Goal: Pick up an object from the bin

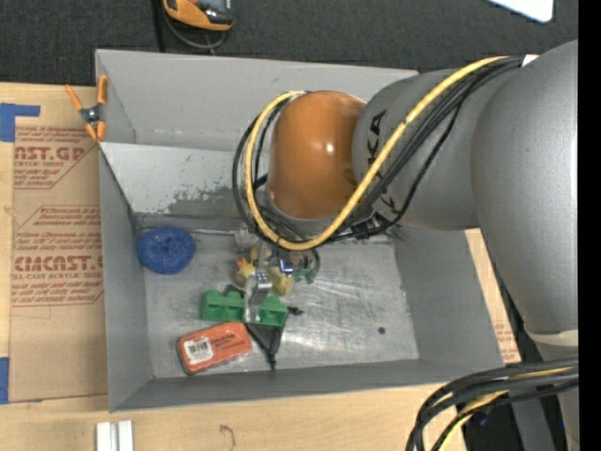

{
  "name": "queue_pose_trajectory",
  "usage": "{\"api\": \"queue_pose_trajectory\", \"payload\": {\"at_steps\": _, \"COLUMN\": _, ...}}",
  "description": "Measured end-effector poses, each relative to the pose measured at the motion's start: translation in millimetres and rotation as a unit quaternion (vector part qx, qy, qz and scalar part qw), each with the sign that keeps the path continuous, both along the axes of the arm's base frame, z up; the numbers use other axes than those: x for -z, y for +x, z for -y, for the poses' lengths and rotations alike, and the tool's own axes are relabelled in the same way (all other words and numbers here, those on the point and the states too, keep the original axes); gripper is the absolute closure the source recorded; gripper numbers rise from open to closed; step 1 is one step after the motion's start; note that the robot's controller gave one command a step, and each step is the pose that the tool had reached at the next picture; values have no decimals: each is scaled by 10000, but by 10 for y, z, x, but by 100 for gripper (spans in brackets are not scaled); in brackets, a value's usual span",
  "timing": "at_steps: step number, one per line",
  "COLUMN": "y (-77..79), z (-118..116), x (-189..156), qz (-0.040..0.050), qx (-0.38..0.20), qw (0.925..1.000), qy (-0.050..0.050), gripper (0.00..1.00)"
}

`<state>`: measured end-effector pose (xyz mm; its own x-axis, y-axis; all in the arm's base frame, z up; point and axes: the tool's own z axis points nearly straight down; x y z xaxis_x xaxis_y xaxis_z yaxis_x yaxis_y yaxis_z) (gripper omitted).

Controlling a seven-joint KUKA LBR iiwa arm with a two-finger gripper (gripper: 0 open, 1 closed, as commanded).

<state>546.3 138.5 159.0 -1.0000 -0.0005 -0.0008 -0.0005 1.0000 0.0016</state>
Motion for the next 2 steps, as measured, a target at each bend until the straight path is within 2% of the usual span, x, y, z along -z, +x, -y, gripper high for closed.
{"api": "queue_pose_trajectory", "payload": {"at_steps": 1, "y": 0, "z": 0, "x": 0, "qz": 0, "qx": 0, "qw": 10000, "qy": 0, "gripper": 0}}
{"api": "queue_pose_trajectory", "payload": {"at_steps": 2, "y": -184, "z": -28, "x": 786, "qz": 14, "qx": -2219, "qw": 9751, "qy": -19, "gripper": 100}}
